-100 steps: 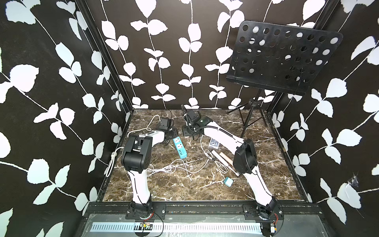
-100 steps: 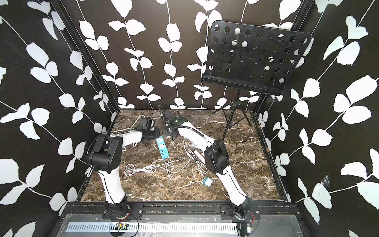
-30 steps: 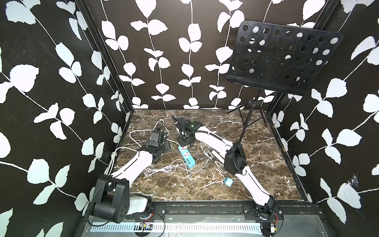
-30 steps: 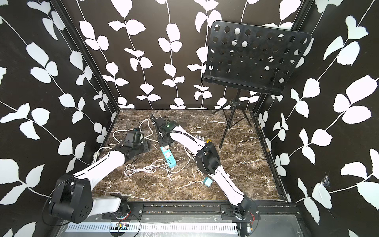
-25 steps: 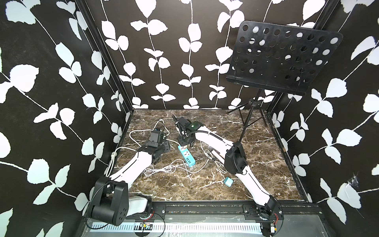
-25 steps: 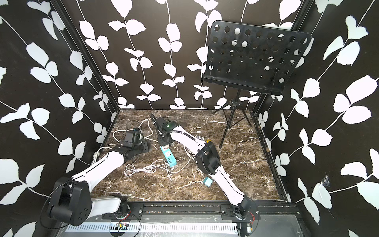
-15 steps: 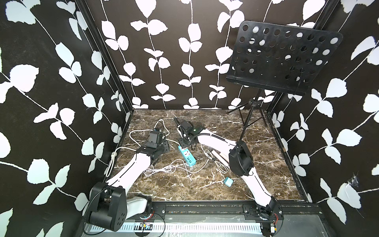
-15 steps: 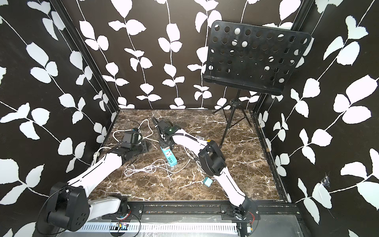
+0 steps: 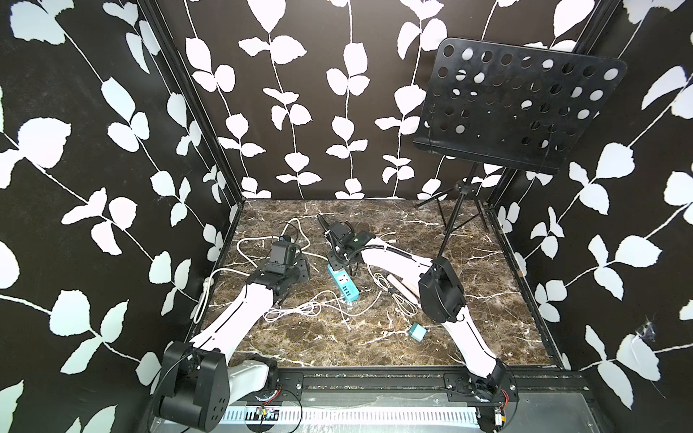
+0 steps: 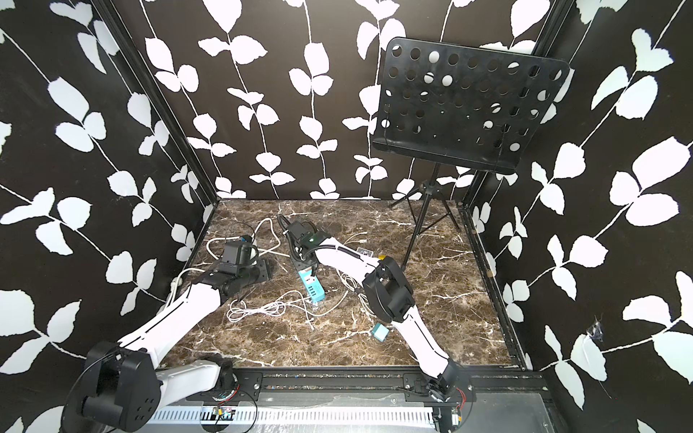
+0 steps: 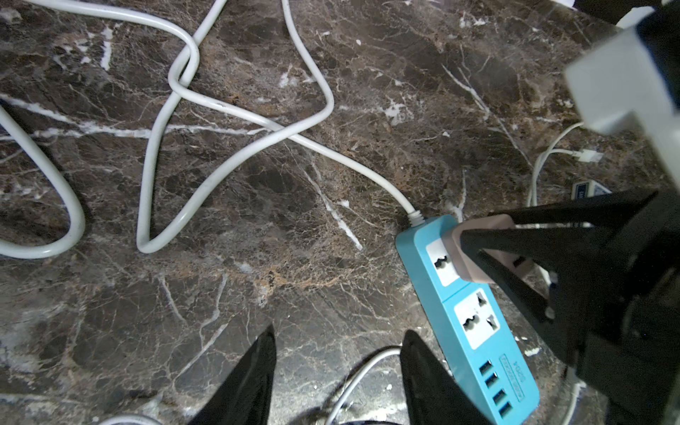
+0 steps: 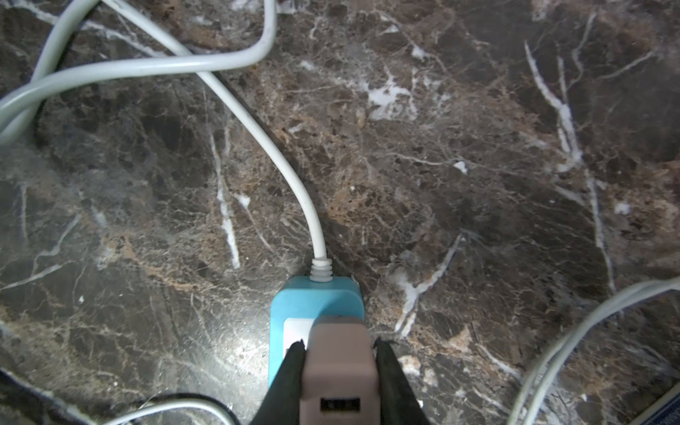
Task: Charge the electric toothbrush
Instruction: Pick up the charging cable from the center of the board.
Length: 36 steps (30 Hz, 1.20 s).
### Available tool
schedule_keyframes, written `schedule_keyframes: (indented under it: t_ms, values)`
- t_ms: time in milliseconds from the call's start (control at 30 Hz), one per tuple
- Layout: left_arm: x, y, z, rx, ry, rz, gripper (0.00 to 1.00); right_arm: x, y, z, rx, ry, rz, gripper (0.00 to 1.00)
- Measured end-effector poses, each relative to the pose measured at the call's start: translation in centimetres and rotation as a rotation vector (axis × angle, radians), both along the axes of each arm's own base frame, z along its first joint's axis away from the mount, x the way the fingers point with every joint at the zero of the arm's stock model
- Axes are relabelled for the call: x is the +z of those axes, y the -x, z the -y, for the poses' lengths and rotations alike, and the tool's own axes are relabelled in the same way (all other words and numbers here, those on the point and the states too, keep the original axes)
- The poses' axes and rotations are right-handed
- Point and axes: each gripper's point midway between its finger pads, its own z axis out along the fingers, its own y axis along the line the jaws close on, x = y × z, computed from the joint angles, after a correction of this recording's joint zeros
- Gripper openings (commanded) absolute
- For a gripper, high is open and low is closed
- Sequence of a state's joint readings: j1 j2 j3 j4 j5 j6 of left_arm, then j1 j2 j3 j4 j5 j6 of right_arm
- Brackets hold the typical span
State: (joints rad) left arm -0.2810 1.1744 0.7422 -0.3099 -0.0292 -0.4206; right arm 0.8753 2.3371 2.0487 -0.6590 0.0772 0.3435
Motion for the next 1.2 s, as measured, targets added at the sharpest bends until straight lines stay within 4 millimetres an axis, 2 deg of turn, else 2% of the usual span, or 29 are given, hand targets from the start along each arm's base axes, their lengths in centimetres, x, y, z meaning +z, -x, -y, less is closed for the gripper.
schedule_keyframes:
  t_ms: [167,233,300,367,533,633,733,833,1000,1133,1200]
  values:
    - [0.4,0.2,0.5,-0.021,0.002,0.013,0.66,-0.2,0.1,0.0,-0.010,-0.007,-0.011,0.47]
    - [0.4,0.4,0.7,-0.034,-0.004,0.011,0.68,-0.3,0.5,0.4,-0.015,-0.005,-0.017,0.59]
    - [0.4,0.7,0.8,-0.045,-0.009,0.007,0.71,-0.1,1.1,1.1,-0.015,-0.001,-0.023,0.62]
    - [0.5,1.1,0.9,-0.055,-0.013,0.004,0.72,1.0,1.8,2.1,-0.019,-0.004,-0.021,0.65]
    - [0.9,2.3,1.9,-0.115,-0.037,-0.009,0.76,6.2,3.1,4.8,-0.034,-0.071,0.025,0.67]
    - [1.2,3.1,3.4,-0.183,-0.068,-0.019,0.76,7.8,4.0,6.8,-0.047,-0.098,0.029,0.67]
    - [1.4,4.5,5.6,-0.270,-0.094,-0.031,0.76,7.2,5.3,8.7,-0.057,-0.092,-0.005,0.67]
    - [1.1,6.0,7.8,-0.350,-0.105,-0.060,0.73,5.0,7.3,10.6,-0.070,-0.061,-0.065,0.65]
    - [-1.9,9.3,11.3,-0.442,-0.124,-0.187,0.67,1.8,10.3,14.2,-0.120,-0.020,-0.160,0.63]
    - [-4.3,11.8,14.3,-0.516,-0.130,-0.268,0.60,1.3,11.0,16.4,-0.182,-0.025,-0.180,0.62]
    - [-5.0,12.4,15.6,-0.560,-0.143,-0.281,0.59,1.2,11.0,17.0,-0.218,-0.041,-0.190,0.60]
